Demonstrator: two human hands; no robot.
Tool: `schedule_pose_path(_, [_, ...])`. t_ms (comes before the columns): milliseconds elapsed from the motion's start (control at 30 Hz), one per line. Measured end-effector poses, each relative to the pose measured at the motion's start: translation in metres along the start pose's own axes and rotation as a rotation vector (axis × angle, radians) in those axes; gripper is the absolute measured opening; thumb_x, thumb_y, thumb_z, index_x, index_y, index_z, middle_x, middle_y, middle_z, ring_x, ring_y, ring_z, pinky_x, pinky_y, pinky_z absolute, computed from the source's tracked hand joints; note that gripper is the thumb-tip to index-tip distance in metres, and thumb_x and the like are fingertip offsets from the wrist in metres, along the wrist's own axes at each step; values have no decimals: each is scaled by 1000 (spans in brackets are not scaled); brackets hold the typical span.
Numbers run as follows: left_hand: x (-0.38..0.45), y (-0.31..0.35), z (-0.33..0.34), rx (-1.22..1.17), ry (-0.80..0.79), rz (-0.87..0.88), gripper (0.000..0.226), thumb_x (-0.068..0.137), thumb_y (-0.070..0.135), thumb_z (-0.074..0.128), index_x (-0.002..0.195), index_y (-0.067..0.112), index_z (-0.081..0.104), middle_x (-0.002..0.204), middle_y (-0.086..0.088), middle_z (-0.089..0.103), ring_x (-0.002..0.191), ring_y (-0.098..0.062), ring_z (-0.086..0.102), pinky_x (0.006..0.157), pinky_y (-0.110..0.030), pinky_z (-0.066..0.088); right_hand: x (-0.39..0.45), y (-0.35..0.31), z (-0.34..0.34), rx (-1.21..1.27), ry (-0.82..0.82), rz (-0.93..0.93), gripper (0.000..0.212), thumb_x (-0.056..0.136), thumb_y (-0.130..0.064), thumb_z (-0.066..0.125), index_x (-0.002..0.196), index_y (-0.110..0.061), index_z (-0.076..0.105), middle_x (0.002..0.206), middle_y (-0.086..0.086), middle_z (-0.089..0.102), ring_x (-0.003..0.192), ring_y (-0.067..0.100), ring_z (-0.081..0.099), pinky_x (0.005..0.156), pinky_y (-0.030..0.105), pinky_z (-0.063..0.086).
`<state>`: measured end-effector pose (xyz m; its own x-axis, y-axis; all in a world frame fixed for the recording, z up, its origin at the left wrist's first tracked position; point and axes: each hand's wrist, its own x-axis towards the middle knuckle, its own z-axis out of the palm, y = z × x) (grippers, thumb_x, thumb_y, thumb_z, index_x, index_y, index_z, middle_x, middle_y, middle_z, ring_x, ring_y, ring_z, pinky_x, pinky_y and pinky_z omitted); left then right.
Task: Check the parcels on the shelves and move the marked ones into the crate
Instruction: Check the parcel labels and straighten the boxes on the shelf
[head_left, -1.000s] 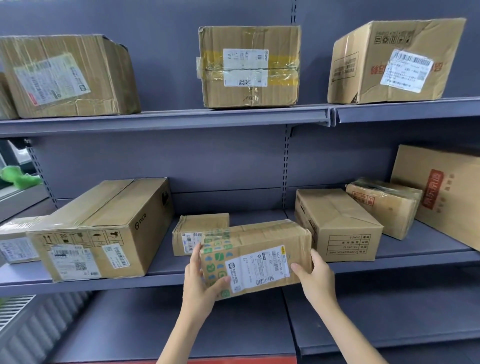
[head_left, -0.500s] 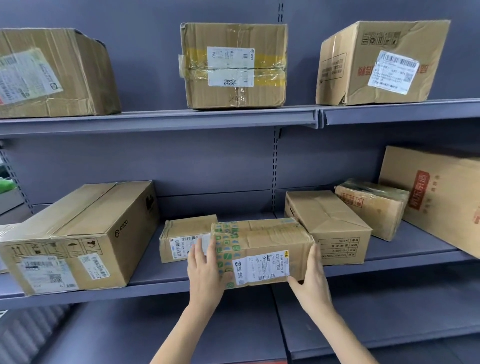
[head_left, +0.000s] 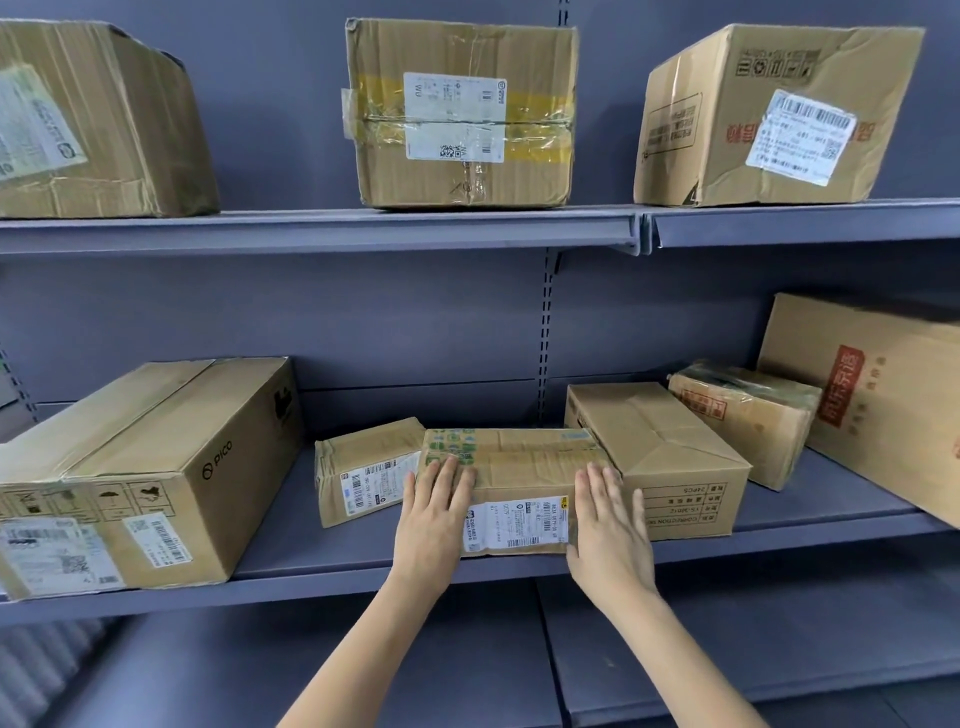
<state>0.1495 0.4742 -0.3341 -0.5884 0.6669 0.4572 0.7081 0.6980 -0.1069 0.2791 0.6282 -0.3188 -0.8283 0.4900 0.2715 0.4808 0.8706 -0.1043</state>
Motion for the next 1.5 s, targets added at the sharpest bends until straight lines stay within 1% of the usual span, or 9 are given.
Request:
schedule_pose_path(233, [-1,11,1,-41,-13,-27,91,32,-6,80,117,7,54,115,-15,65,105,-35,62,87,-53,51,-5,12,6,69,96,-27,79,89,-24,53,147,-9,2,154,4,-7,135,17,-18,109,43,-13])
schedule_pose_path(433, [8,16,1,-71,-21,-15,90,31,-8,79,118,5,60,119,-17,63,107,-38,61,89,-52,47,5,20,-2,29,12,37,77,94,-32,42,146,-11,-10,156,5,-13,139,15,-20,113,44,-11])
schedule_pose_path(567, [11,22,-8,-120,-97,18,81,73,-5,58,145,5,22,152,-18,22,140,-38,19,114,-52,11,6,22,-2,12,-7,47,77,94,-32,41,146,-10,-13,156,6,-15,137,14,-23,114,44,-9])
schedule_pose_path(633, [14,21,-11,-88,-166,12,77,83,-1,45,148,10,4,156,-12,3,143,-31,1,115,-49,-2,9,21,-2,9,-8,45,80,94,-31,43,145,-9,-14,156,7,-16,134,14,-26,113,42,-11])
schedule_pose_path(867, [20,-2,-16,-285,-143,56,70,84,1,42,147,8,13,156,-10,13,144,-27,8,118,-40,4,16,21,-5,20,-11,64,80,93,-27,46,146,-9,-10,156,8,-13,143,22,-15,115,42,-6])
schedule_pose_path(967, [19,-28,-8,-226,-145,-136,71,83,2,43,147,5,9,156,-15,10,144,-30,4,118,-45,6,14,24,-6,24,-14,53,79,93,-26,46,146,-8,-10,156,7,-13,143,22,-15,115,42,-5])
schedule_pose_path(1133, [23,-65,2,6,-392,-337,72,91,10,34,147,15,-10,155,-14,-14,141,-41,-11,112,-59,3,13,23,-6,28,-27,57,79,92,-23,45,146,-8,-11,156,8,-15,143,22,-17,115,42,-6])
schedule_pose_path(1367, [21,-94,12,117,-400,-324,68,92,23,35,148,22,-3,153,-13,9,138,-42,11,109,-59,15,23,13,-2,17,-35,108,92,88,-54,46,146,-7,-7,157,11,-11,144,25,-14,116,43,-5])
schedule_pose_path(1500, [14,-110,11,109,-388,-262,68,90,22,39,148,23,4,150,-14,13,136,-41,15,109,-56,16,28,0,4,33,-16,80,90,89,-54,44,147,-6,-5,157,12,-8,144,26,-13,117,40,-5])
